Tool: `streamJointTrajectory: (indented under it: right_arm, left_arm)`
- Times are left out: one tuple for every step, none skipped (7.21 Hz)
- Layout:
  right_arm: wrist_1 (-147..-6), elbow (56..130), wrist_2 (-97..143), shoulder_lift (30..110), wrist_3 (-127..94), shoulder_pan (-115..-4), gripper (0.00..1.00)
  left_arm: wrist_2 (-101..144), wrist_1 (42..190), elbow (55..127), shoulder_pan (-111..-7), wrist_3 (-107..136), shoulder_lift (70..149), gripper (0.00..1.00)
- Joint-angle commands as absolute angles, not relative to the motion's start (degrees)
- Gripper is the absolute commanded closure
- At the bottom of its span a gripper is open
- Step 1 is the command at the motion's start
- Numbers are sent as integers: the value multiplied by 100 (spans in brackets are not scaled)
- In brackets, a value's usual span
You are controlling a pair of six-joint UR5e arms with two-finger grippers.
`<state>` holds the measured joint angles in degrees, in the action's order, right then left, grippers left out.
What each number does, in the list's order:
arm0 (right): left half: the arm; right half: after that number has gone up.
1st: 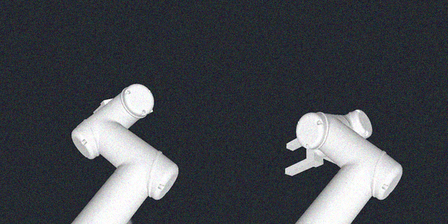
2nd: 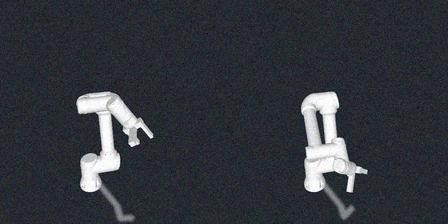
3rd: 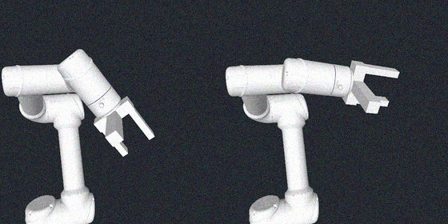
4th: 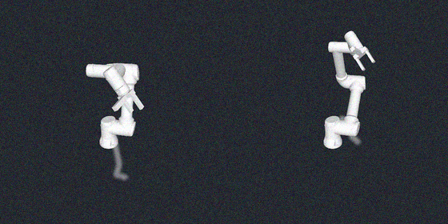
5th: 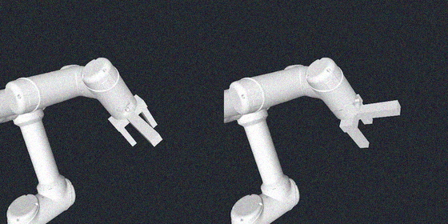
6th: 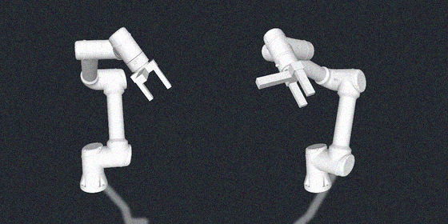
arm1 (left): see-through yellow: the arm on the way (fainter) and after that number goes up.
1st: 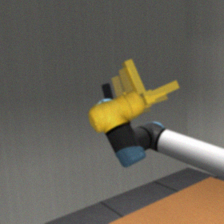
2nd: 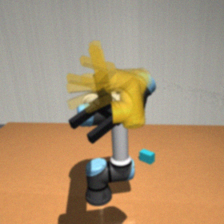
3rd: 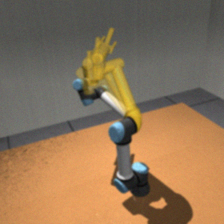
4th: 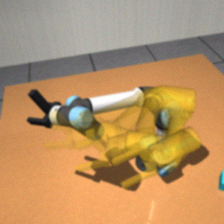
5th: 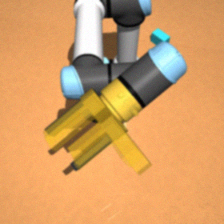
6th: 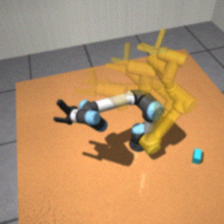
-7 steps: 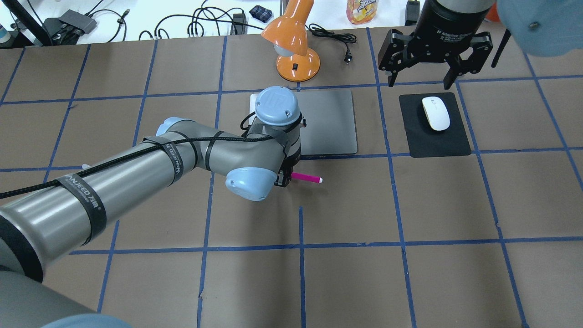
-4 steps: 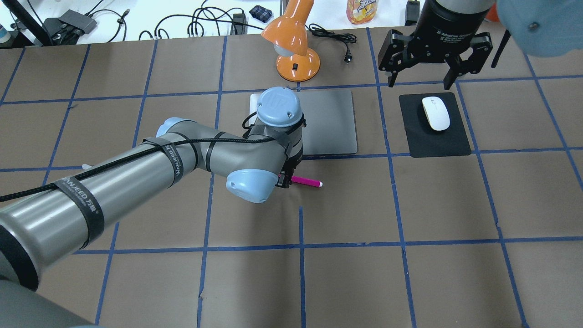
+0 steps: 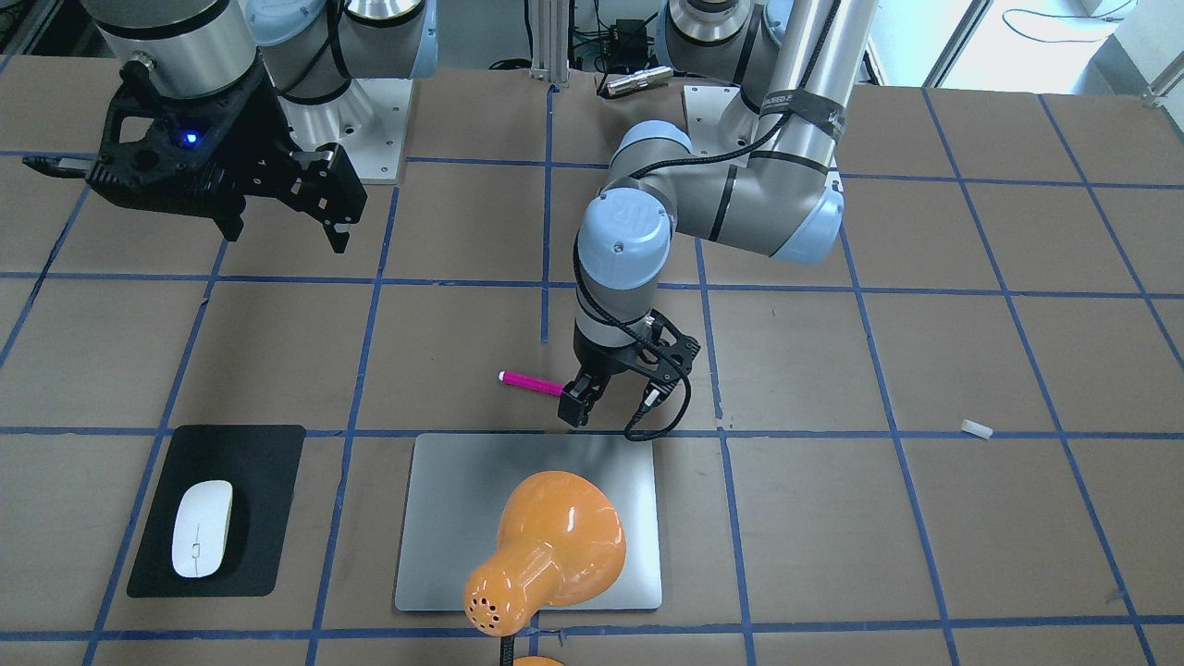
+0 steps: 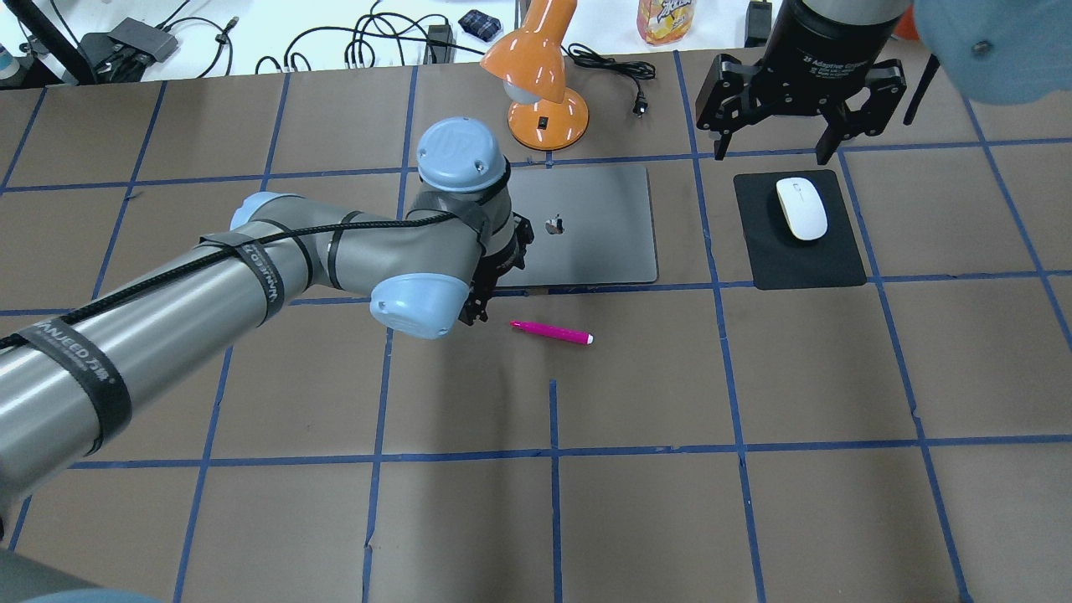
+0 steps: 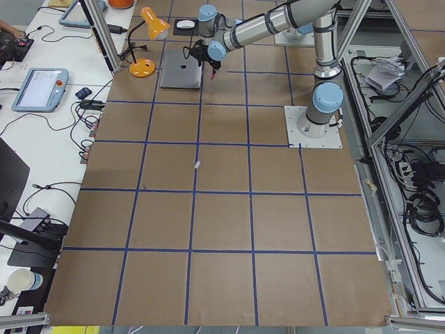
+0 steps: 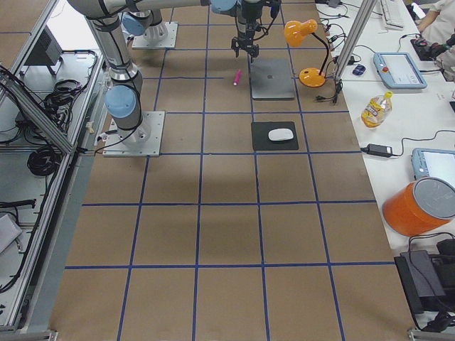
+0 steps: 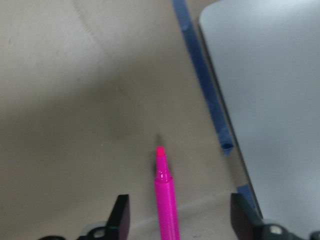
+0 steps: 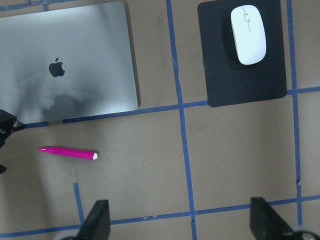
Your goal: Place pen and mouse around notebook
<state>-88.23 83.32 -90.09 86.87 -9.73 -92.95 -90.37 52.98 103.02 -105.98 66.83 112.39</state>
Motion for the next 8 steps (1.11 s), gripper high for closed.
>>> streamJointTrajectory:
  right_arm:
    - [-8833,8323,-9000,8675,-984,-9272,0]
    - [-8833,8332,-8991,8675,-1002,-9272,0]
    - [-8842,8332,-8991,8675,-1019,-9272,0]
    - [-8842,8332,-8991,8684,-1028,-9272,0]
    - [-8850,8332,-9000,8684,-1046,-9272,0]
    - [-8877,8332,-9000,8684,-1072,-9290,0]
    - [-9034,8341,-9000,8684,-1081,-9290,0]
    - [-9053,8350,-9000,8675,-1116,-9290,0]
  left_arm:
    - [-9062,5589,10301,-10075,4754,10961,0]
    - [-9062,5833,10292,-9742,3789,10838,0]
    - [-9053,6019,10292,-9451,3031,10689,0]
    - [-9061,6255,10283,-9187,1918,10548,0]
    - [-9009,6310,10283,-8950,846,10434,0]
    - [-9000,6537,10266,-8730,417,10267,0]
    - [-9000,6800,10248,-8545,-65,10074,0]
    - [-9000,7516,10057,-8412,-340,9829,0]
